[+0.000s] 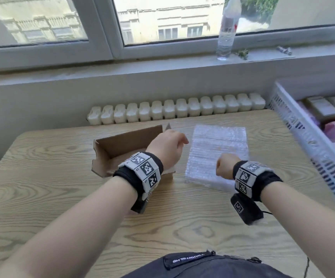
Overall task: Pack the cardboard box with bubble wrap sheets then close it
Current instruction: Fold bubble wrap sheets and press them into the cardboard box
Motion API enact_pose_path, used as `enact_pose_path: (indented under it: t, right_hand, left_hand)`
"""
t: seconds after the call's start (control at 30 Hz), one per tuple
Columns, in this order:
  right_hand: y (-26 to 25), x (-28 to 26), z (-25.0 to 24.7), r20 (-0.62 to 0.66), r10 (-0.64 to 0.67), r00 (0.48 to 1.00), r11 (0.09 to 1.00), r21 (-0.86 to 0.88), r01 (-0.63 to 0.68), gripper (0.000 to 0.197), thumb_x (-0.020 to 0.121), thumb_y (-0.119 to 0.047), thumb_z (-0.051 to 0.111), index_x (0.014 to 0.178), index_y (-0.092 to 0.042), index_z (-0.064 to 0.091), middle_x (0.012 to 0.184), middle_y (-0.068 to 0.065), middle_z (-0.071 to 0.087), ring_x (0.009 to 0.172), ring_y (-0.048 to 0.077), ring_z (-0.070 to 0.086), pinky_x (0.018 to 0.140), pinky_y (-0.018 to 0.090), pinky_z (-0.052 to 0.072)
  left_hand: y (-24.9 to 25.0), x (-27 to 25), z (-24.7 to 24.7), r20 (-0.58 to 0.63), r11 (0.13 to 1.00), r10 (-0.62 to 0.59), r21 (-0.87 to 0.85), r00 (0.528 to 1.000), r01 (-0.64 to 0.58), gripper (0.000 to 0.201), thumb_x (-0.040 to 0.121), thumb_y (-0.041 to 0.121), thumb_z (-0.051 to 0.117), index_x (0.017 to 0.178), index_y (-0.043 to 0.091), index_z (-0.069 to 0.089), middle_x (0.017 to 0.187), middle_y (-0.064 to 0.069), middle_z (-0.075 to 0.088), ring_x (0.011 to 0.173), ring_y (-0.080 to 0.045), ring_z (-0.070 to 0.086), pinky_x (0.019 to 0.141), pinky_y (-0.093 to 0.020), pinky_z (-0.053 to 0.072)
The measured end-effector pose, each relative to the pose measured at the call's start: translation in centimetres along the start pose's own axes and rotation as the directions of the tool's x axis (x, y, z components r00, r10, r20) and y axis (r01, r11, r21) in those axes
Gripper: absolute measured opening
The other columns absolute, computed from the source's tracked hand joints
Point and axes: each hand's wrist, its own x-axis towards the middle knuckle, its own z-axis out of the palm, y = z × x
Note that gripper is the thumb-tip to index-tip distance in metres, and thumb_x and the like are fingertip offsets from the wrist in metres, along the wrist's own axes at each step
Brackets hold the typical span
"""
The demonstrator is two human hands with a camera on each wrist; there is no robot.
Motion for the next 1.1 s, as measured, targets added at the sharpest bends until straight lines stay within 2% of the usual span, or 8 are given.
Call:
enact_pose_path:
  t: [0.1, 0.23, 0.33, 0.43, 0.7, 0.83, 1.0, 1.1]
  right_hand:
    - [2.2, -0.1, 2.2, 0.189, 0.099, 0.977, 0.962, -0.268, -0.046, 0.039, 0.096, -0.011, 0.041, 0.057, -0.01, 0.039, 0.06, 0.002, 0.038, 0.05, 0.012, 0.035, 0.066, 0.025, 0.037]
    - [3.6, 0.0, 2.2, 0.149, 0.139, 0.979, 0.971, -0.214, -0.106, 0.04, 0.096, -0.006, 0.04, 0.056, -0.011, 0.039, 0.06, 0.003, 0.038, 0.05, 0.013, 0.036, 0.068, 0.024, 0.038]
    - [4.2, -0.1, 1.1, -0.006, 0.121, 0.993, 0.992, -0.02, -0.121, 0.026, 0.092, -0.001, 0.044, 0.087, -0.003, 0.069, 0.092, 0.011, 0.068, 0.083, 0.022, 0.065, 0.079, 0.032, 0.052]
    - [4.4, -0.5, -0.7, -0.232, 0.157, 0.96, 0.964, 0.249, -0.097, 0.033, 0.089, 0.004, 0.044, 0.104, -0.005, 0.071, 0.118, 0.012, 0.066, 0.109, 0.028, 0.062, 0.089, 0.034, 0.053]
    - [1.3, -3.2, -9.6, -0.65, 0.076, 0.756, 0.812, 0.481, 0.331, 0.031, 0.077, 0.007, 0.044, 0.066, -0.016, 0.062, 0.077, 0.002, 0.06, 0.075, 0.017, 0.055, 0.067, 0.022, 0.04]
    - [0.0, -5.3, -14.5, -0.67, -0.03, 0.742, 0.699, 0.517, 0.495, 0.042, 0.076, 0.013, 0.045, 0.054, -0.021, 0.055, 0.061, -0.006, 0.054, 0.048, 0.001, 0.048, 0.046, 0.012, 0.036]
    - [-0.4, -7.2, -18.2, -0.64, -0.09, 0.763, 0.476, 0.646, 0.597, 0.038, 0.078, 0.019, 0.046, 0.058, -0.012, 0.052, 0.056, -0.004, 0.055, 0.044, -0.001, 0.05, 0.045, 0.008, 0.04]
    - [-0.4, -7.6, -19.2, -0.658, -0.066, 0.75, 0.446, 0.653, 0.612, 0.038, 0.077, 0.02, 0.047, 0.058, -0.012, 0.052, 0.055, -0.006, 0.055, 0.058, 0.007, 0.052, 0.058, 0.012, 0.044]
  left_hand:
    - [1.5, 0.9, 1.3, 0.006, 0.993, 0.077, 0.085, 0.997, -0.077, 0.029, 0.096, 0.016, 0.041, 0.111, 0.019, 0.066, 0.114, -0.003, 0.061, 0.111, -0.023, 0.052, 0.095, -0.039, 0.044]
    - [2.6, 1.9, 2.5, 0.09, 0.989, 0.091, 0.108, 0.992, -0.101, 0.03, 0.096, 0.016, 0.04, 0.111, 0.022, 0.065, 0.117, -0.003, 0.06, 0.112, -0.023, 0.052, 0.095, -0.041, 0.044]
    - [2.9, 2.3, 2.9, 0.116, 0.995, 0.067, 0.059, 0.991, -0.074, 0.032, 0.097, 0.015, 0.038, 0.113, 0.021, 0.064, 0.12, -0.003, 0.059, 0.114, -0.024, 0.052, 0.098, -0.042, 0.043]
    - [3.1, 2.5, 2.6, 0.119, 0.999, 0.028, 0.022, 0.993, -0.03, 0.033, 0.097, 0.014, 0.038, 0.122, 0.021, 0.058, 0.128, -0.003, 0.054, 0.119, -0.021, 0.05, 0.102, -0.038, 0.041]
    - [3.2, 3.8, -2.0, -0.088, 0.977, -0.093, -0.199, 0.992, 0.073, 0.082, 0.086, 0.023, 0.065, 0.149, 0.018, 0.013, 0.152, -0.009, 0.023, 0.139, -0.022, 0.028, 0.114, -0.034, 0.026]
    - [2.8, 4.6, -5.4, -0.163, 0.896, -0.216, -0.425, 0.963, 0.129, 0.109, 0.072, 0.026, 0.08, 0.149, 0.024, 0.004, 0.154, -0.008, 0.017, 0.141, -0.022, 0.024, 0.112, -0.035, 0.025]
    - [1.6, 4.7, -8.2, -0.043, 0.751, -0.283, -0.631, 0.958, 0.193, 0.111, 0.07, 0.026, 0.081, 0.15, 0.023, 0.004, 0.148, -0.007, 0.036, 0.134, -0.024, 0.039, 0.105, -0.035, 0.037]
    - [0.9, 4.5, -8.9, -0.077, 0.733, -0.262, -0.664, 0.962, 0.146, 0.082, 0.076, 0.023, 0.077, 0.144, 0.012, 0.032, 0.125, -0.008, 0.059, 0.114, -0.022, 0.057, 0.1, -0.037, 0.046]
